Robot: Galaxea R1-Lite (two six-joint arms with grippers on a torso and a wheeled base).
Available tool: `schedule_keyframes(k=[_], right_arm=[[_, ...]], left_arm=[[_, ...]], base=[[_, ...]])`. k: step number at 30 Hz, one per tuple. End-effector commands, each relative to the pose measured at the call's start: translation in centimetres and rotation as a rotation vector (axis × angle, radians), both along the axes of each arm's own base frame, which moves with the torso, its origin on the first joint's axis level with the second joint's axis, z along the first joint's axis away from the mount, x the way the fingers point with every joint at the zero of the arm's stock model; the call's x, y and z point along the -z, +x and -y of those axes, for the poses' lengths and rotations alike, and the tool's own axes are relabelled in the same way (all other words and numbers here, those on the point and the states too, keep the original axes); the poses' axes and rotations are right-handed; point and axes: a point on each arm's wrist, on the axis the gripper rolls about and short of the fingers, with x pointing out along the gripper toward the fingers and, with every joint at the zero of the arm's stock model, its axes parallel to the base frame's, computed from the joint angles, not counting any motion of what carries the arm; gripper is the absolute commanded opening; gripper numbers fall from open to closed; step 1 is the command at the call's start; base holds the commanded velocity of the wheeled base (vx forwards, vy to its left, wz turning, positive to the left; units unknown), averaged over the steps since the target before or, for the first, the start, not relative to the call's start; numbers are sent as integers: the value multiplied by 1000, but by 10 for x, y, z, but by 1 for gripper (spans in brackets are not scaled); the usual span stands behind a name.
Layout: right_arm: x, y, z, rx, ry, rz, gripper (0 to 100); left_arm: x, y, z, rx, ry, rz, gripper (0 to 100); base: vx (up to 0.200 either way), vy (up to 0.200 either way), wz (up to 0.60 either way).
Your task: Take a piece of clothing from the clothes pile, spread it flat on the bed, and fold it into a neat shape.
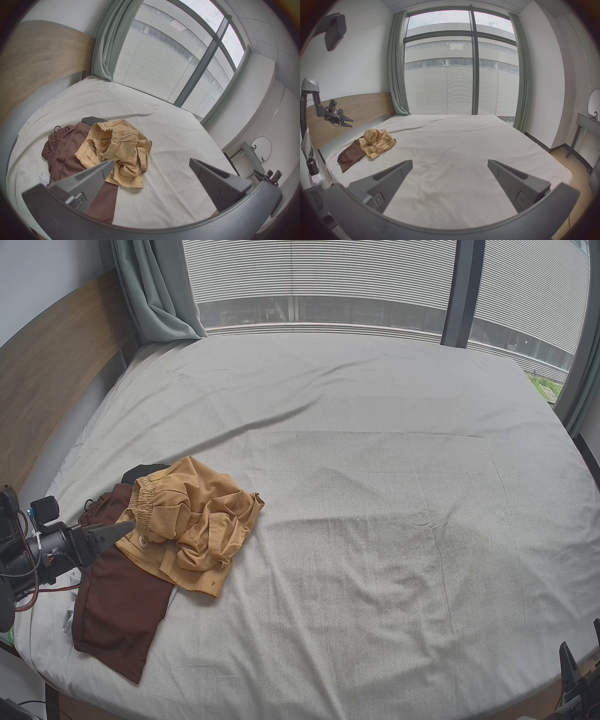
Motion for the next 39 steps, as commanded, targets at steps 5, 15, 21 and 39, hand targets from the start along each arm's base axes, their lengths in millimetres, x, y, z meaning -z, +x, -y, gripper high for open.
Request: schedule_keyframes(k=[5, 15, 21, 39], right_arm=[[5, 0, 0, -1, -1, -1, 100], [5, 0, 0, -1, -1, -1, 100], [5, 0, 0, -1, -1, -1, 100], [5, 0, 0, -1, -1, -1, 100]], left_arm=[[8, 29, -4, 5, -5, -26, 100], [21, 62, -9, -4, 2, -7, 100], [28, 79, -12, -5, 4, -15, 100], [38, 126, -14, 21, 2, -1, 100]], base=[[0, 0, 0], [0, 0, 0], [0, 0, 0], [0, 0, 0]])
